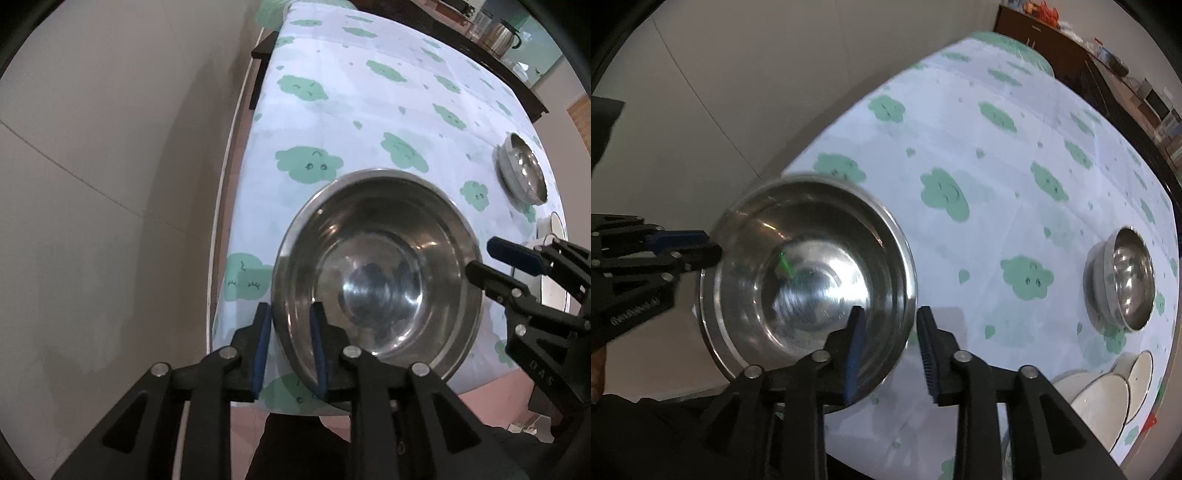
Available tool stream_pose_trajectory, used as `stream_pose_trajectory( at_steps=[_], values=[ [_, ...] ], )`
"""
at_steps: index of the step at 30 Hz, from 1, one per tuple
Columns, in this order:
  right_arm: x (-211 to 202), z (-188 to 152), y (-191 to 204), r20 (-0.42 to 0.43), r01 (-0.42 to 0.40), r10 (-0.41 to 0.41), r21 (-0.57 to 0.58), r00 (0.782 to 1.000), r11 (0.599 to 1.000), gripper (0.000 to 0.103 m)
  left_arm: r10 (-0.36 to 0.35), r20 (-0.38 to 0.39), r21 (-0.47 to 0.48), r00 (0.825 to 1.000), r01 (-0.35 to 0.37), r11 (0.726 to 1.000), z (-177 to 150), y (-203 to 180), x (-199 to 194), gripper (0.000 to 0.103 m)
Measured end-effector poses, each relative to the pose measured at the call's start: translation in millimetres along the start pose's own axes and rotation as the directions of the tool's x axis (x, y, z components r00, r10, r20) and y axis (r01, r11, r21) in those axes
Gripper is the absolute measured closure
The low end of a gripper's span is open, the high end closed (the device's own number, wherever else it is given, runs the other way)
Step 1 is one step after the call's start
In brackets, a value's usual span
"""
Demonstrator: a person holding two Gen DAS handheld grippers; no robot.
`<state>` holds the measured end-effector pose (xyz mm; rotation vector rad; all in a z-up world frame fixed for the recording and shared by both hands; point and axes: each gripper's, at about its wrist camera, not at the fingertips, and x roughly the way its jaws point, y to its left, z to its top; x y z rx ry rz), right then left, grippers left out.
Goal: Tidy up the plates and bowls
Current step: 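Lift the stacked steel bowls with both grippers and carry them along the table, then lower the stacked steel bowls onto the cloth and open both grippers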
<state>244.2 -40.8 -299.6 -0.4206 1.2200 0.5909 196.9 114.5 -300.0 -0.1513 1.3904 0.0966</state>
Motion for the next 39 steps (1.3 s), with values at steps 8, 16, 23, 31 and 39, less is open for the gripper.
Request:
stream_pose_trajectory(
  at_steps=[8, 16, 23, 31, 39],
  values=[
    [-5, 1, 4, 0.027, 0.004, -0.004, 0.011, 1.000, 1.000, 0.059, -0.004, 0.001, -0.008, 1.000, 0.004, 1.000, -1, 3, 0, 0.070],
    [-11, -5, 3, 0.055, 0.000, -0.002, 0.041, 0.998, 0.999, 0.052, -0.011, 0.010, 0.001, 1.000, 0.011, 1.000, -3, -1, -3, 0.055],
    [-15, -5, 3, 0.064, -0.001, -0.002, 0.058, 0.998, 0.998, 0.049, -0.009, 0.027, 0.007, 1.000, 0.009, 1.000, 0, 0, -8, 0.043],
    [-22, -1, -6, 0.099, 0.002, -0.008, 0.068, 0.995, 0.998, 0.049, 0.008, 0.057, 0.012, 0.998, -0.009, 1.000, 11, -5, -16, 0.038],
    [-22, -2, -21, 0.104, -0.006, -0.004, 0.096, 0.995, 0.995, 0.048, 0.009, 0.065, 0.031, 0.998, -0.012, 0.999, 20, -19, -17, 0.038]
  ],
)
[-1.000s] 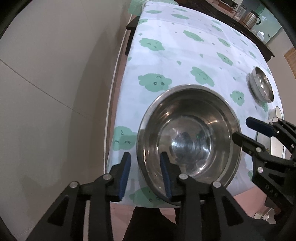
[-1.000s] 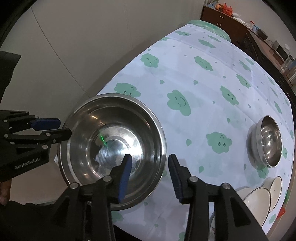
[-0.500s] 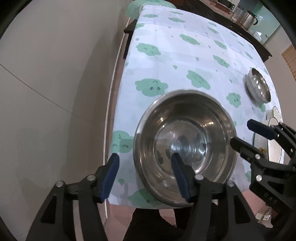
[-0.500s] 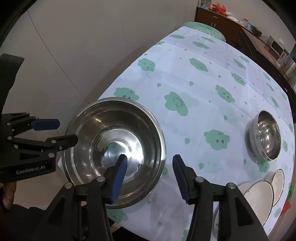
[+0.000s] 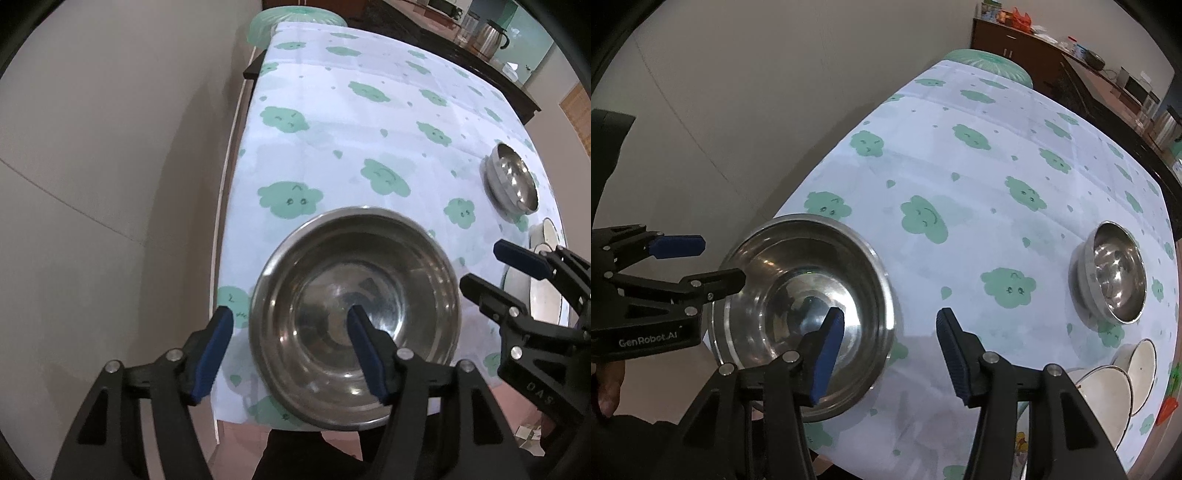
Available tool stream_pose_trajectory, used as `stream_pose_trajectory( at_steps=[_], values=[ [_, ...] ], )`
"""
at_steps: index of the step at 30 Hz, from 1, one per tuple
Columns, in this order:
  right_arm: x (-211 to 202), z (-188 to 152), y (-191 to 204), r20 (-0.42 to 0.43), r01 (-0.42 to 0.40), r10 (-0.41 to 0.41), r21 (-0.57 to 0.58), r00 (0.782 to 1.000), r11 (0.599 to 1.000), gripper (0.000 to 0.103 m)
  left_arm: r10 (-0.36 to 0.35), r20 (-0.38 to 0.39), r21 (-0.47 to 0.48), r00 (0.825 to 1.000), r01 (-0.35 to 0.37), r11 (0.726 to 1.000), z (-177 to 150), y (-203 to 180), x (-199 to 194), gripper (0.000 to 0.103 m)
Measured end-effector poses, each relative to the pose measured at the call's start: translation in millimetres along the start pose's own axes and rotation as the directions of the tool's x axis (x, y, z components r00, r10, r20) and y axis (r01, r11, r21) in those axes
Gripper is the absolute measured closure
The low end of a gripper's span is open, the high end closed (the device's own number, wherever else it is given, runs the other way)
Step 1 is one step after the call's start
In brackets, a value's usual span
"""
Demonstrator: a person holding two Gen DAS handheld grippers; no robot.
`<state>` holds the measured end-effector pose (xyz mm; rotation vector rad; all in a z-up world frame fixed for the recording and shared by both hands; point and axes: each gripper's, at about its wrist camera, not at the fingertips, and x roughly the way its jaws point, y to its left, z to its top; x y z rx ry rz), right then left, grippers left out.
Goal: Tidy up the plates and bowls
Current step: 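Lower the stacked steel bowls onto the cloth and open both grippers, then move both grippers to the rim of the smaller steel bowl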
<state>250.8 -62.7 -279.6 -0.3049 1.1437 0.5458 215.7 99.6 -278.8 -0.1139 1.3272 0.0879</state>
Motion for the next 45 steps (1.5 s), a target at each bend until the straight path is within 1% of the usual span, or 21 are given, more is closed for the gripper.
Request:
stream_pose_trajectory(
  at_steps=[8, 16, 22, 37, 45],
  values=[
    [-4, -4, -31, 0.011, 0.013, -0.014, 0.036, 1.000, 0.999, 0.048, -0.008, 0.003, 0.022, 1.000, 0.008, 1.000, 18, -26, 2, 0.038],
    [-9, -17, -74, 0.015, 0.044, -0.046, 0.114, 0.999, 0.992, 0.048, -0.026, 0.005, 0.094, 1.000, 0.025, 0.995, 39, -72, 4, 0.038],
    [-17, -26, -102, 0.020, 0.059, -0.063, 0.155, 0.998, 0.986, 0.048, -0.033, 0.003, 0.135, 0.999, 0.033, 0.990, 48, -98, 6, 0.038],
    [-28, -36, -148, 0.025, 0.083, -0.091, 0.219, 0.996, 0.972, 0.048, -0.061, 0.018, 0.206, 0.998, 0.056, 0.977, 69, -151, 8, 0.038],
    [-31, -46, -178, 0.021, 0.095, -0.105, 0.276, 0.994, 0.956, 0.049, -0.067, 0.010, 0.249, 0.998, 0.062, 0.966, 77, -183, 14, 0.038]
  ],
)
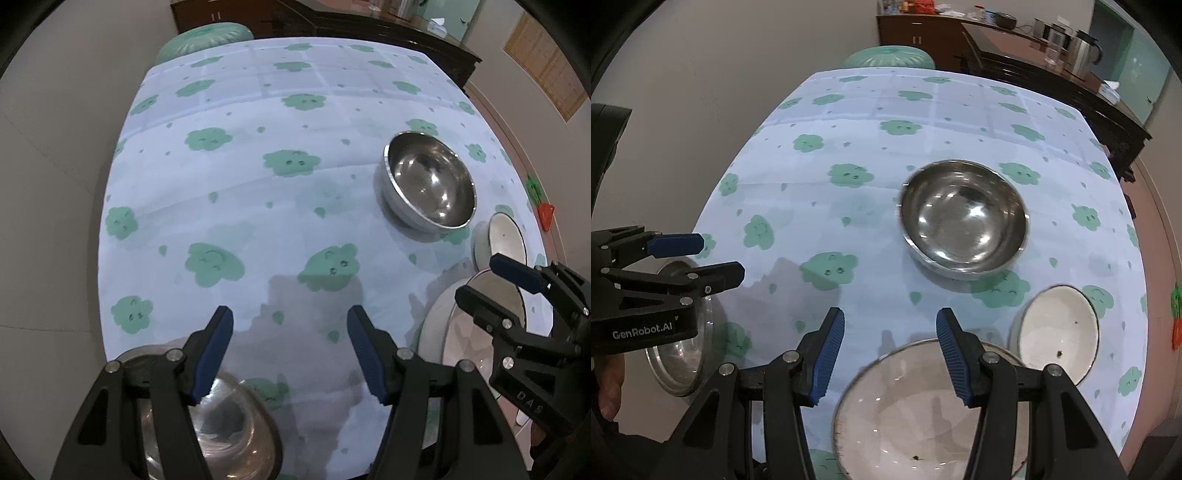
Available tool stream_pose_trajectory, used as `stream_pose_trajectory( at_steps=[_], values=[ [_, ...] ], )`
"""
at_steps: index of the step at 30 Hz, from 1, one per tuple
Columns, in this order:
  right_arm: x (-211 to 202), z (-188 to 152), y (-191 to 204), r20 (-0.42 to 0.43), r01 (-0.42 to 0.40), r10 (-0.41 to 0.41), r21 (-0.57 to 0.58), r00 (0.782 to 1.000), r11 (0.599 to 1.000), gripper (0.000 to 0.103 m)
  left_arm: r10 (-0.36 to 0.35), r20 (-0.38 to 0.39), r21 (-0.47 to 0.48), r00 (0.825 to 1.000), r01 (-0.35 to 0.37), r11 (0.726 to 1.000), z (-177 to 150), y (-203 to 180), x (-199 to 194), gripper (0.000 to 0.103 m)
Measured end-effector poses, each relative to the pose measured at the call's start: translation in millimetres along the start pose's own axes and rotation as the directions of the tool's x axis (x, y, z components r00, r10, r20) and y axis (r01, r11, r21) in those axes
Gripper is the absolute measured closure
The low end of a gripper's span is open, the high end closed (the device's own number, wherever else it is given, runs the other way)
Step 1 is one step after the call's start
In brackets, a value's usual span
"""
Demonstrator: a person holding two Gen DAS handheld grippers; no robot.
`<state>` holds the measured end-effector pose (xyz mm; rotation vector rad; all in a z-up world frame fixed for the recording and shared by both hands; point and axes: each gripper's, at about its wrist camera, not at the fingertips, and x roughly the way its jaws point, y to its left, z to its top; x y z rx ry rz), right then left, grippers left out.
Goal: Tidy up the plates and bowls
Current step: 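Move both grippers to the rim of the smaller steel bowl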
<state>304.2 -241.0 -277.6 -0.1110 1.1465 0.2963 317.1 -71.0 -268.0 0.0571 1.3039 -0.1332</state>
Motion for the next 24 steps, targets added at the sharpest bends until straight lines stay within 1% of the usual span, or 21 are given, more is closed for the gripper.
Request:
stream_pose_trajectory(
  at_steps=[11, 24],
  values=[
    [0, 7, -48, 0.010, 0.031, -0.032, 0.073, 0.999, 0.997, 0.049, 0.004, 0.003, 0.048, 1.000, -0.004, 0.999, 25, -37, 8, 0.038],
    [10, 22, -90, -0.005, 0.041, -0.041, 0.104, 0.999, 0.994, 0.049, 0.015, 0.014, 0.064, 1.000, -0.016, 0.998, 59, -65, 18, 0.038]
  ],
)
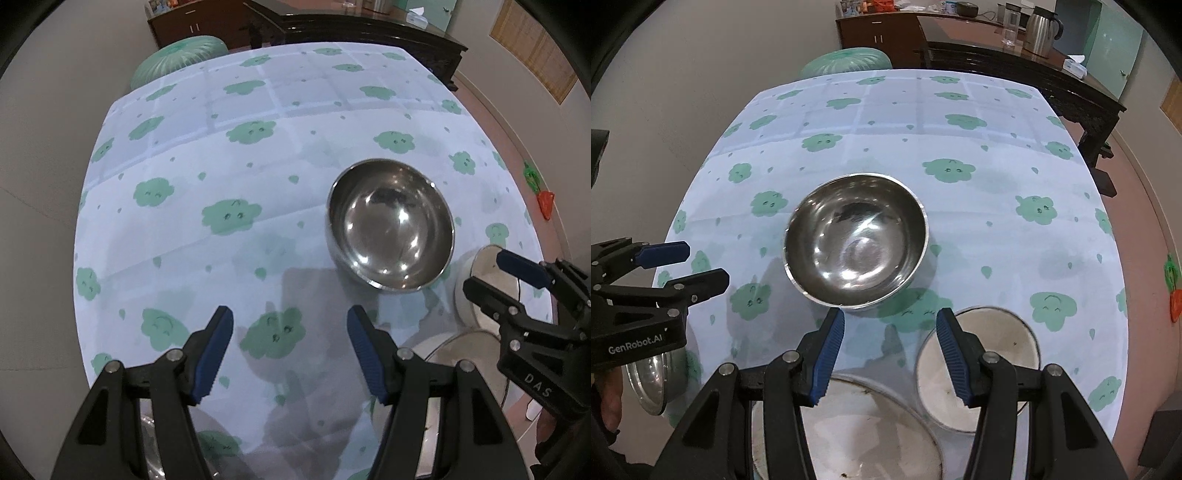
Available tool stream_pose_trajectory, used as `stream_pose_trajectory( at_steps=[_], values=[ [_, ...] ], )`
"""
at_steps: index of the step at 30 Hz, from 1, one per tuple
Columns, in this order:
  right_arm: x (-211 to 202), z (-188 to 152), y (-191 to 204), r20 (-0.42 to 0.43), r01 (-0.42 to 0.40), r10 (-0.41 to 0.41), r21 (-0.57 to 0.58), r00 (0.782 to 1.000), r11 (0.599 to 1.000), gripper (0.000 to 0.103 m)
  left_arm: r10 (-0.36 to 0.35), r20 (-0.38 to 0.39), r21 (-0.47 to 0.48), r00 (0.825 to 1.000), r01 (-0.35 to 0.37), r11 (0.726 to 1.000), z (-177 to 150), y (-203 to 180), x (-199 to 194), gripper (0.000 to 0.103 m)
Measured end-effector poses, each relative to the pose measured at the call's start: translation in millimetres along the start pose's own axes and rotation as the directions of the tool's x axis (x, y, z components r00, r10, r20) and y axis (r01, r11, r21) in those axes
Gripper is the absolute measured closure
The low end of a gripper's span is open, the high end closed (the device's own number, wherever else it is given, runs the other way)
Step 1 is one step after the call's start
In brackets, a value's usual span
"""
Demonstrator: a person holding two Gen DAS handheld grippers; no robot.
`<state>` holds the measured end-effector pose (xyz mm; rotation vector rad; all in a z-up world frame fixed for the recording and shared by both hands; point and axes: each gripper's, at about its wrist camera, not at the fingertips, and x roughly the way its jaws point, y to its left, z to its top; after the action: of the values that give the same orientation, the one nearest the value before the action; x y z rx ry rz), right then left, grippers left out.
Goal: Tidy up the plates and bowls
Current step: 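Move both grippers to the rim of the smaller steel bowl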
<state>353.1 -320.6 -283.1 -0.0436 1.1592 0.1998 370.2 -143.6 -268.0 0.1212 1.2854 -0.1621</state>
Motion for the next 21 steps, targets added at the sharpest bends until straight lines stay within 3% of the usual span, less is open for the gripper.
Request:
stream_pose_trajectory(
  at_steps=[21],
  values=[
    [29, 32, -31, -0.017, -0.009, 0.010, 0.075, 1.000, 0.997, 0.049, 0.042, -0.012, 0.028, 0.999, -0.041, 0.999, 38, -28, 30, 0.038]
  ],
)
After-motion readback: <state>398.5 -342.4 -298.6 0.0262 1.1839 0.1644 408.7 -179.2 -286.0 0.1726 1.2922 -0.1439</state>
